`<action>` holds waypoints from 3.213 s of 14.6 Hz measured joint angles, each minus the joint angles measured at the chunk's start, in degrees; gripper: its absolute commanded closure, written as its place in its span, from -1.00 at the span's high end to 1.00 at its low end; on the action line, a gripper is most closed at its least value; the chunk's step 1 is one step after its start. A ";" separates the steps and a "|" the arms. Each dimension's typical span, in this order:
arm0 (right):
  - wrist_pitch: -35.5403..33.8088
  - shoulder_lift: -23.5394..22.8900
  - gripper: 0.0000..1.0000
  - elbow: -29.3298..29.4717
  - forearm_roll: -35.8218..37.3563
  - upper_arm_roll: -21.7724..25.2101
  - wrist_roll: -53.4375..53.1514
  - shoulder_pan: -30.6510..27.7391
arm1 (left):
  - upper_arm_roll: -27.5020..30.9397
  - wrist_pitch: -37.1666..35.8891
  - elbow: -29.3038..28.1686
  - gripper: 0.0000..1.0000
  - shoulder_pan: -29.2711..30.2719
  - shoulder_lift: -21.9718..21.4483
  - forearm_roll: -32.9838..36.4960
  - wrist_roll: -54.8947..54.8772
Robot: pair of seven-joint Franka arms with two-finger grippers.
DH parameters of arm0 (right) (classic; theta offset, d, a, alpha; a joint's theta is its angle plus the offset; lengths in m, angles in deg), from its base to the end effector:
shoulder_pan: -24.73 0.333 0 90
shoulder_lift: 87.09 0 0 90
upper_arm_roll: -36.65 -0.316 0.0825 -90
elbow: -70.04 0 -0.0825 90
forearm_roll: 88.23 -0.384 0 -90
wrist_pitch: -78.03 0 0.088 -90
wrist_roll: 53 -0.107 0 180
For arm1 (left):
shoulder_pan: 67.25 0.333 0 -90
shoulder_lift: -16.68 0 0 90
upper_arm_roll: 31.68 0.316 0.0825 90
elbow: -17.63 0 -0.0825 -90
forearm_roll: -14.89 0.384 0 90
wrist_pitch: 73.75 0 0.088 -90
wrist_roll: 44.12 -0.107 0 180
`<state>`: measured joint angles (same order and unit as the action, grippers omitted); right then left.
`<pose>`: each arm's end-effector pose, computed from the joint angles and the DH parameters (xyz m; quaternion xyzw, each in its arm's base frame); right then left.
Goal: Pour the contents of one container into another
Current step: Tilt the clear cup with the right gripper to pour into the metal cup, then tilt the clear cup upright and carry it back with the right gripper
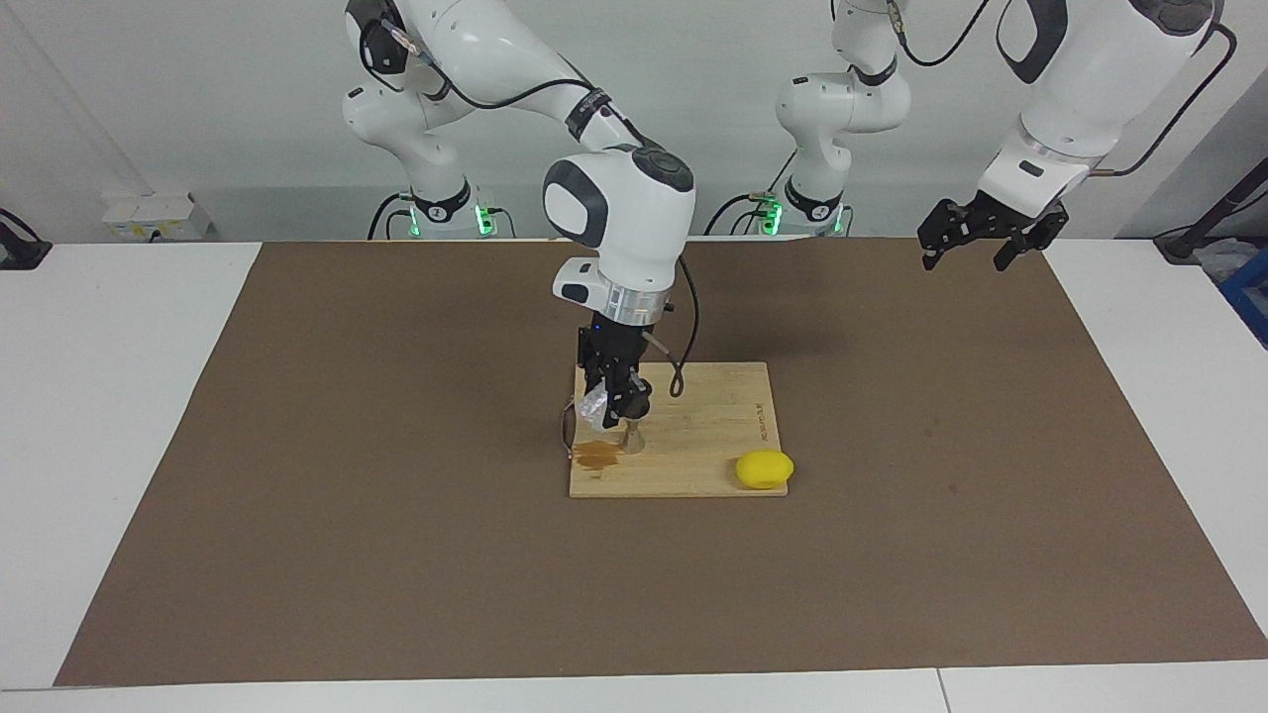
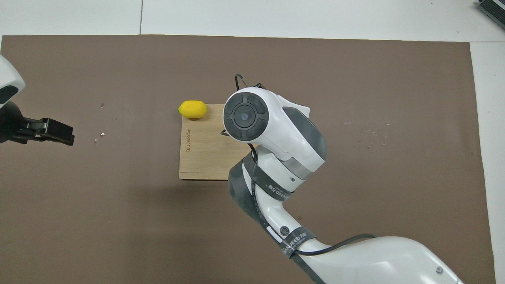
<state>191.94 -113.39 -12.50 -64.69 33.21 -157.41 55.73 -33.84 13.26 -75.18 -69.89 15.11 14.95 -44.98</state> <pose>0.5975 0.3709 0.4397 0.8440 -0.5044 0.1813 0.0210 0.5375 -0.0453 0.6121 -0.9981 0.0493 0.0369 0.0023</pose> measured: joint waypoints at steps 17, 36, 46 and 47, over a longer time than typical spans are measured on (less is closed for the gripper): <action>0.00 0.02 -1.00 0.00 0.00 0.00 0.00 0.00 | 0.00 -0.01 0.00 1.00 0.00 0.00 0.00 0.00; 0.96 0.18 -1.00 0.01 -15.97 0.24 -0.10 -5.06 | 0.00 -0.01 0.00 1.00 0.00 0.00 0.00 0.00; 2.05 0.25 -1.00 -5.38 -40.16 0.42 8.13 -16.64 | 0.00 -0.01 0.00 1.00 0.00 0.00 0.00 0.00; 2.21 0.53 -1.00 -6.98 -42.52 0.43 10.91 -18.40 | 0.00 -0.01 0.00 1.00 0.00 0.00 0.00 0.00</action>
<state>194.14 -112.86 -19.48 -107.21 33.64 -146.51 37.33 -33.84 13.25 -75.18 -69.89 15.11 14.95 -44.99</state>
